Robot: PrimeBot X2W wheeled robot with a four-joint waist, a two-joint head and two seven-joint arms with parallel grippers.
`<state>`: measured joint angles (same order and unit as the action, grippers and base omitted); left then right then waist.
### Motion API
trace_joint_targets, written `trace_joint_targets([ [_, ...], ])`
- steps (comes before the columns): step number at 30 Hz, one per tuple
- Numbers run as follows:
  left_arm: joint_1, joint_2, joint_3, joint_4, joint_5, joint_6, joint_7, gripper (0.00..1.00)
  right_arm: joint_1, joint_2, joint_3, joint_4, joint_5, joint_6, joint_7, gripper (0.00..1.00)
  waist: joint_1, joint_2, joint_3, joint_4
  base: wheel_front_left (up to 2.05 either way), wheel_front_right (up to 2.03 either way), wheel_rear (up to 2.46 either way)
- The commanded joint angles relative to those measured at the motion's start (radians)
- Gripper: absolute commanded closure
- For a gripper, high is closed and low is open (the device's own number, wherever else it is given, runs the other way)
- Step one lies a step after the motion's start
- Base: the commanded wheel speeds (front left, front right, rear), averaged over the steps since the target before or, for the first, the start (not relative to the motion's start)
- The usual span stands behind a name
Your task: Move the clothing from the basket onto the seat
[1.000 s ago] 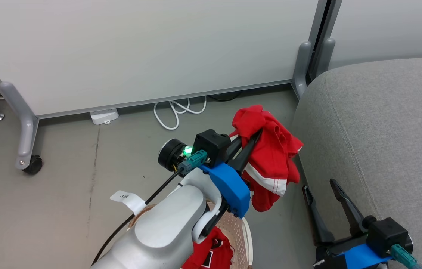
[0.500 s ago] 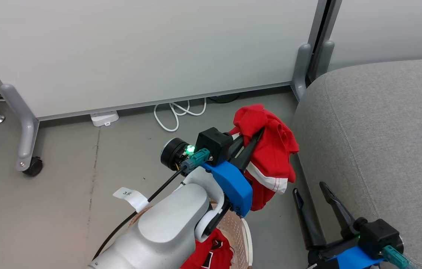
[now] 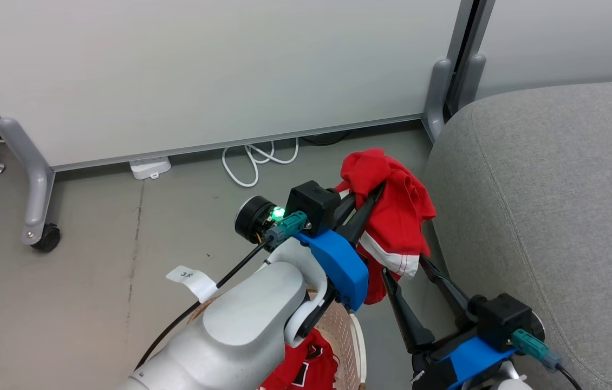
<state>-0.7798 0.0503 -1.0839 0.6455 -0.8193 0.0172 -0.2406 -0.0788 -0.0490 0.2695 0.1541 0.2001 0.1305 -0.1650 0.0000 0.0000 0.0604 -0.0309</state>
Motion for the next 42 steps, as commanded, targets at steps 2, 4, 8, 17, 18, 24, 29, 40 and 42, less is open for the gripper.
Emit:
trace_joint_targets([
  [2,-0.017,0.0,-0.012,0.0,-0.009,0.003,-0.009,1.0,-0.037,-0.002,0.017,0.025,-0.003,0.001,0.013,0.0,0.0,0.0,0.002,0.002,0.0,0.0,0.0],
  [4,-0.023,0.0,-0.018,0.0,-0.016,0.005,-0.01,1.0,-0.058,-0.002,0.026,0.041,-0.007,0.001,0.017,0.0,0.0,0.0,0.005,0.003,0.0,0.0,0.0],
  [8,-0.028,0.0,-0.031,0.0,-0.025,0.007,-0.013,1.0,-0.102,-0.002,0.041,0.076,-0.013,0.001,0.015,0.0,0.0,0.0,0.008,0.006,0.0,0.0,0.0],
  [17,-0.038,0.0,-0.051,-0.001,-0.044,0.01,-0.018,1.0,-0.175,-0.002,0.058,0.163,-0.007,0.001,-0.006,0.0,0.0,0.0,0.009,0.011,0.0,0.0,0.0],
  [18,-0.041,0.0,-0.055,0.0,-0.05,0.01,-0.019,1.0,-0.192,-0.002,0.065,0.185,-0.009,0.001,-0.012,0.0,0.0,0.0,0.01,0.012,0.0,0.0,0.0],
  [24,-0.045,0.0,-0.065,0.0,-0.056,0.015,-0.02,1.0,-0.222,-0.002,0.079,0.236,-0.014,0.001,-0.02,0.0,0.0,0.0,0.01,0.013,0.0,0.0,0.0],
  [29,-0.048,0.0,-0.074,0.0,-0.06,0.016,-0.023,1.0,-0.24,-0.002,0.085,0.272,-0.001,0.001,-0.026,0.45,0.0,0.0,0.01,0.013,0.0,0.0,0.0],
  [40,-0.051,0.0,-0.084,0.004,-0.074,0.017,-0.025,1.0,-0.254,-0.002,0.092,0.308,0.019,0.001,-0.048,1.0,0.0,0.0,0.012,0.011,0.0,0.0,0.0],
  [42,-0.052,0.0,-0.086,0.004,-0.077,0.016,-0.025,1.0,-0.256,-0.002,0.093,0.312,0.022,0.001,-0.05,1.0,0.0,0.0,0.012,0.011,0.0,0.0,0.0],
])
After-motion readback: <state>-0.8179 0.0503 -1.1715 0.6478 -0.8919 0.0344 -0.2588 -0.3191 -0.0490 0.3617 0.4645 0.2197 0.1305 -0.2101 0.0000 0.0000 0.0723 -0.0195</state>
